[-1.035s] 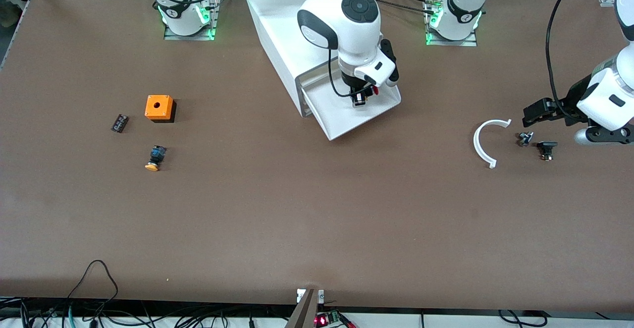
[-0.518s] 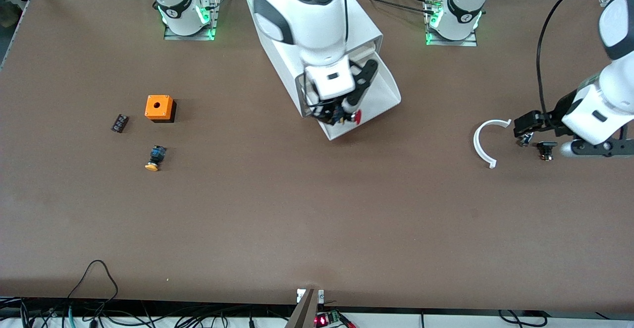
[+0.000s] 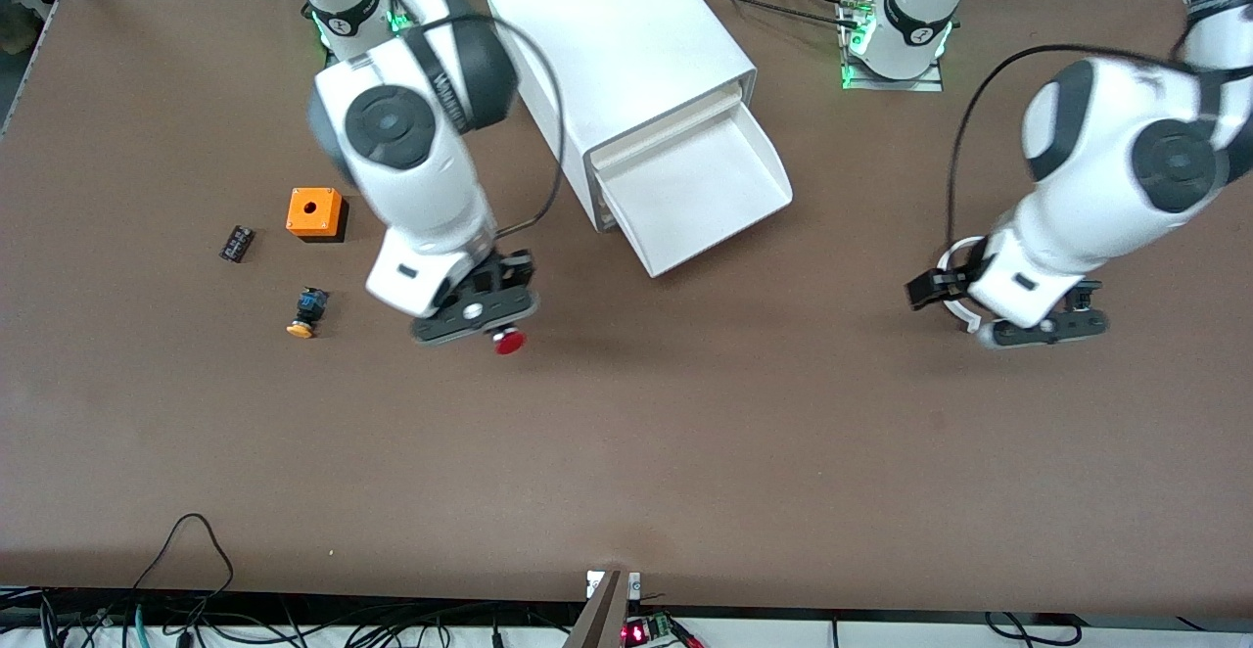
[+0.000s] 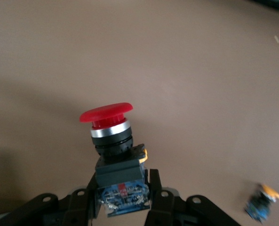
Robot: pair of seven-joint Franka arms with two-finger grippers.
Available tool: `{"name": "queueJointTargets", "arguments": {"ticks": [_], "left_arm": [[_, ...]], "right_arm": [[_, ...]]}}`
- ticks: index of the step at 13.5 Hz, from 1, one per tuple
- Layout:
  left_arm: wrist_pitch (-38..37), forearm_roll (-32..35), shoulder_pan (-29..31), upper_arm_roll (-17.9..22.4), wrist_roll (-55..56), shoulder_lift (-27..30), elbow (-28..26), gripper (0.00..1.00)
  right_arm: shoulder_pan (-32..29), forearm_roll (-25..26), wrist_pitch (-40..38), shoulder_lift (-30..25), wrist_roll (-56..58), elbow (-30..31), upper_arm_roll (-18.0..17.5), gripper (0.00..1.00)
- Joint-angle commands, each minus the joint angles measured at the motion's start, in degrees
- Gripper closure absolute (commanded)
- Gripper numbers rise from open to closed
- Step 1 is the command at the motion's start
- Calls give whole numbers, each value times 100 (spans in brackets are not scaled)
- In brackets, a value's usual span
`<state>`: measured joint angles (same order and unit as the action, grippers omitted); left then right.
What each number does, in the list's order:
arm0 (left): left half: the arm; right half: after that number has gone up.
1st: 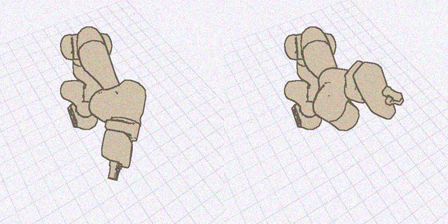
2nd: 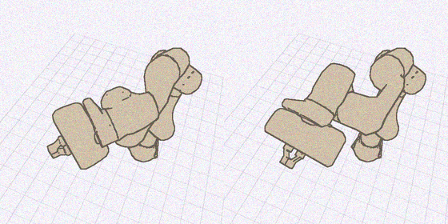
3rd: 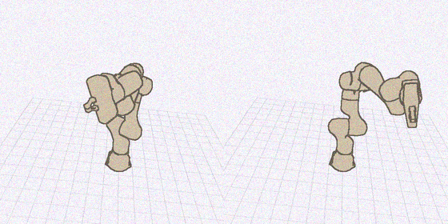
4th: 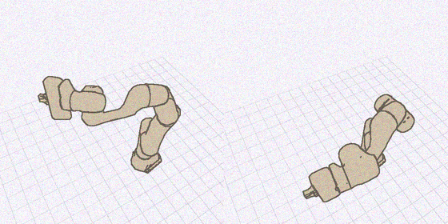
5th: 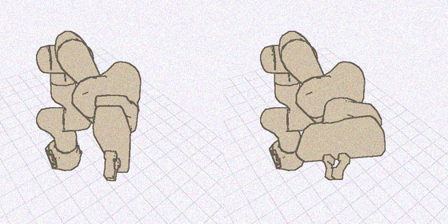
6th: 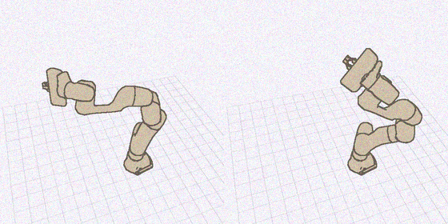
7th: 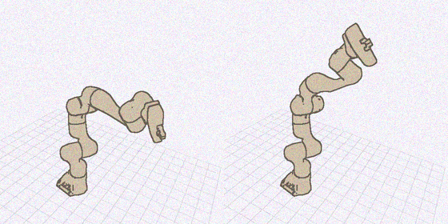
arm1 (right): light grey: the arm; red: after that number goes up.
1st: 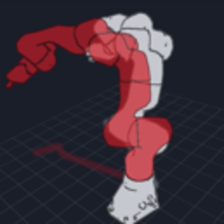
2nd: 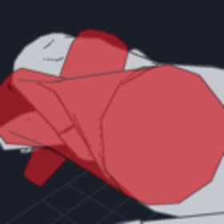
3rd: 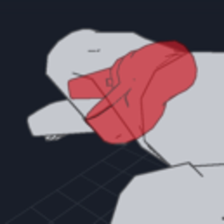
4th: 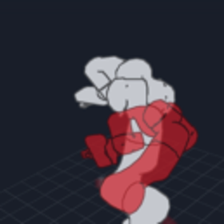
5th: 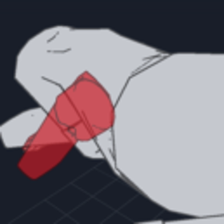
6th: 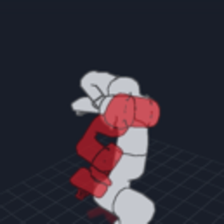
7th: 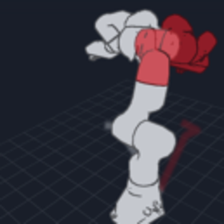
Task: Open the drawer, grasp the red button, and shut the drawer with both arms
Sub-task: 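Place the button on the table while the left gripper pushes the drawer shut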
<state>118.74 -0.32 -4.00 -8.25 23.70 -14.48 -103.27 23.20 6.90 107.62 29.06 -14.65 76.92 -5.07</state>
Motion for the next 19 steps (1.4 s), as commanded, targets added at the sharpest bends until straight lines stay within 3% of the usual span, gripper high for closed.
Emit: {"name": "queueJointTargets", "arguments": {"ticks": [1,2,5,9,12,15,16,17,18,19], "left_arm": [[1322,-47,-127,-316,1114,60,-991,0],[1631,-47,-231,-544,1832,-36,-1159,0],[1766,-38,-679,-625,3084,-195,-1292,0],[2091,-20,-1041,-809,4211,-248,-1722,0],[2091,-29,-1059,-1117,4590,-231,-1872,0],[2039,-38,-1059,-1432,4608,-178,-2013,0],[2004,-47,-1059,-1634,4608,-160,-2022,0],[2004,-47,-1059,-1819,4591,-160,-2109,0],[2021,-47,-1059,-2116,4547,-160,-2170,0],[2021,-38,-1059,-2328,4529,-125,-2171,0]], "right_arm": [[-640,48,23,-488,-293,954,-117,83],[-937,22,162,-645,-285,1409,-117,82],[-1291,4,689,-761,-223,2079,-126,81],[-1406,4,2243,-823,-223,3414,-126,81],[-1493,4,2851,-822,-223,3960,-126,80],[-1555,4,2870,-779,-223,4015,-126,70],[-1573,4,2853,-770,-258,4015,-126,56],[-1591,-4,2835,-770,-319,4015,-126,18],[-1599,-13,2722,-770,-302,3954,-126,0],[-1608,-22,2555,-787,-293,3849,-126,0]]}}
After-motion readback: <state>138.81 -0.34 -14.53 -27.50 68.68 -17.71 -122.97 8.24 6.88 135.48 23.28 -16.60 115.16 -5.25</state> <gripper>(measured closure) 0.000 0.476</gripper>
